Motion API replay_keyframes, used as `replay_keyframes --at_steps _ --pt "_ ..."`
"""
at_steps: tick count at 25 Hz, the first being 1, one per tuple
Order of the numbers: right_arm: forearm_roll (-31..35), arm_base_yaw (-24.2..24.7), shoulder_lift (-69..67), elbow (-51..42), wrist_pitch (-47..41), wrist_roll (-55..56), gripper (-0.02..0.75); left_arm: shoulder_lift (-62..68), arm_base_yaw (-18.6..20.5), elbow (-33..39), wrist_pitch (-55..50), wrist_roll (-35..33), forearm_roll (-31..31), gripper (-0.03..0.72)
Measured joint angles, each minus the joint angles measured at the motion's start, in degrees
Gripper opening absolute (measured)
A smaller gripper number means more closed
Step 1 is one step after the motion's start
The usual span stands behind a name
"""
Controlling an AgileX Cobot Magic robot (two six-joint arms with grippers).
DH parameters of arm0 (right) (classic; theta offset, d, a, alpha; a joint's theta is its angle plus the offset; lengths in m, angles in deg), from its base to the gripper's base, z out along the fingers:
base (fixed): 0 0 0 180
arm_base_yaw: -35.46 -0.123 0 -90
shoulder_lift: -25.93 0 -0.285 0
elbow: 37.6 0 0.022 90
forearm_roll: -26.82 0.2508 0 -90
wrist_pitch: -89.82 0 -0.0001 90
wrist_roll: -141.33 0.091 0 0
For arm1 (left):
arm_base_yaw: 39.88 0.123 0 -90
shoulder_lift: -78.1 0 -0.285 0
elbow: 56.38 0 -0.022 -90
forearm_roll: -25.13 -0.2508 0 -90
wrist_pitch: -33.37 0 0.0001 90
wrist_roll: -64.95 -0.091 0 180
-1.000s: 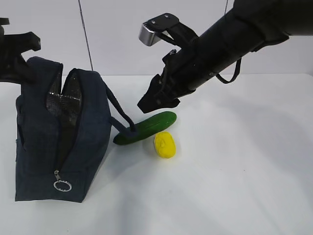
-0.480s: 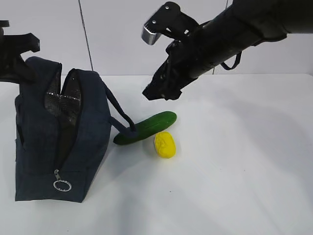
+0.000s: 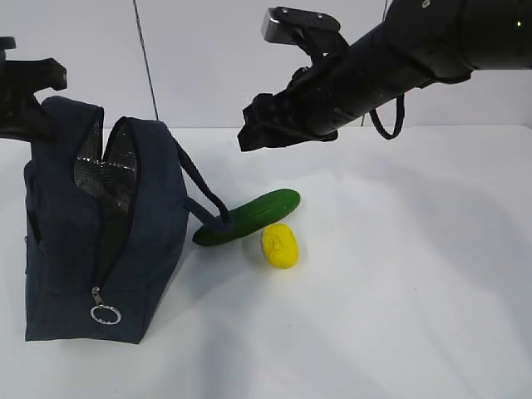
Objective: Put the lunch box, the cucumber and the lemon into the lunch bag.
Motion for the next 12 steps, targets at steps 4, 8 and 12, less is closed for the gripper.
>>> replay_keyframes --at_steps 4,8,12 --pt "-2.59 0.47 0.00 0.00 -1.05 21.91 0.505 0.00 0.00 0.00 0.00 0.00 -0.18 -0.005" --pt "-12.03 0.59 0.00 0.03 -2.93 42.45 0.505 0.00 0.00 0.00 0.11 0.00 -0.18 -0.005" --pt "-22.64 0.59 -0.16 0.03 -5.40 60.61 0.505 0.00 0.00 0.00 0.11 0.00 -0.18 -0.005"
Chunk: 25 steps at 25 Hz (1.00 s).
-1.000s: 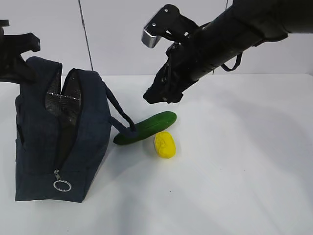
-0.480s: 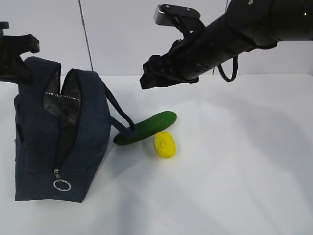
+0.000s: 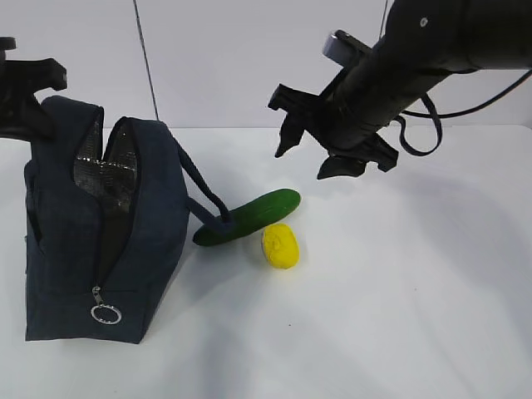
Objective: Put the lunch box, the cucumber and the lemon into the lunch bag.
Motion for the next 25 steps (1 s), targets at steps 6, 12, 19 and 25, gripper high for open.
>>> replay_keyframes --at_steps 6,12,19,25 --pt "0.70 0.00 -3.63 0.10 0.00 9.46 0.505 0.00 0.00 0.00 0.08 0.00 -0.26 -0.005" --pt "3.95 0.00 -7.85 0.22 4.17 10.07 0.505 0.00 0.00 0.00 0.21 0.00 -0.44 -0.005" --pt "4.17 0.00 -12.35 4.72 5.50 10.18 0.505 0.00 0.00 0.00 0.33 0.00 -0.44 -0.005" --pt "4.17 0.00 -15.72 9.25 4.47 10.18 0.505 0.00 0.00 0.00 0.33 0.00 -0.48 -0.005"
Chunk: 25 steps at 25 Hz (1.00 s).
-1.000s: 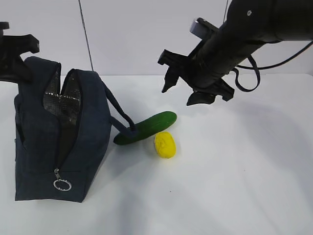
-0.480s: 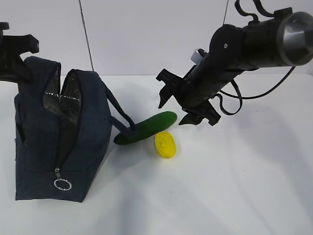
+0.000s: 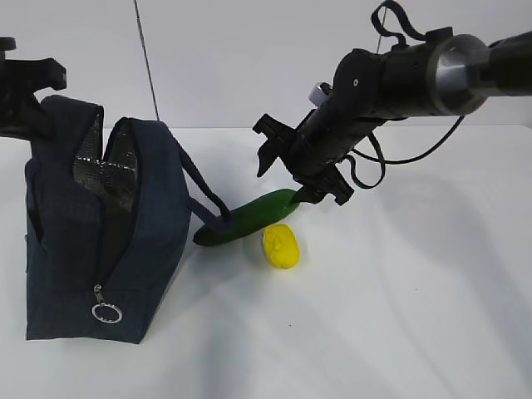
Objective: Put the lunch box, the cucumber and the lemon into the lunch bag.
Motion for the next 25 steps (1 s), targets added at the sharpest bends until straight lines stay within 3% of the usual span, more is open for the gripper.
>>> replay_keyframes --at_steps 25 --pt "-1.91 0.00 -4.62 3.14 -2.27 0.73 0.505 0.00 0.00 0.00 0.09 0.00 -0.13 -0.005"
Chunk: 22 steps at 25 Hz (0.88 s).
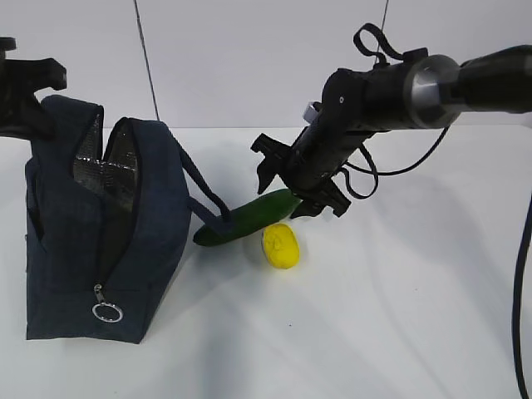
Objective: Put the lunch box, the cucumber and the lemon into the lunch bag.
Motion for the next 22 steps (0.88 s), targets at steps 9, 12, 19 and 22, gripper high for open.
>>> replay_keyframes --at_steps 9,12,19,22 --pt "0.00 0.00 -1.73 0.79 1.34 0.13 0.504 0.00 0.00 0.00 0.00 0.00 -0.09 -0.005" --pt "0.00 0.00 -2.21 1.16 1.93 0.13 0.504 0.00 0.00 0.00 0.00 0.00 -0.22 -0.005" --pt "0.13 0.00 -3.07 1.39 3.64 0.17 0.445 0.00 0.00 0.00 0.00 0.00 -0.58 -0.005" --pt "0.13 0.00 -3.07 1.39 3.88 0.17 0.408 0.00 0.00 0.00 0.00 0.00 -0.69 -0.005"
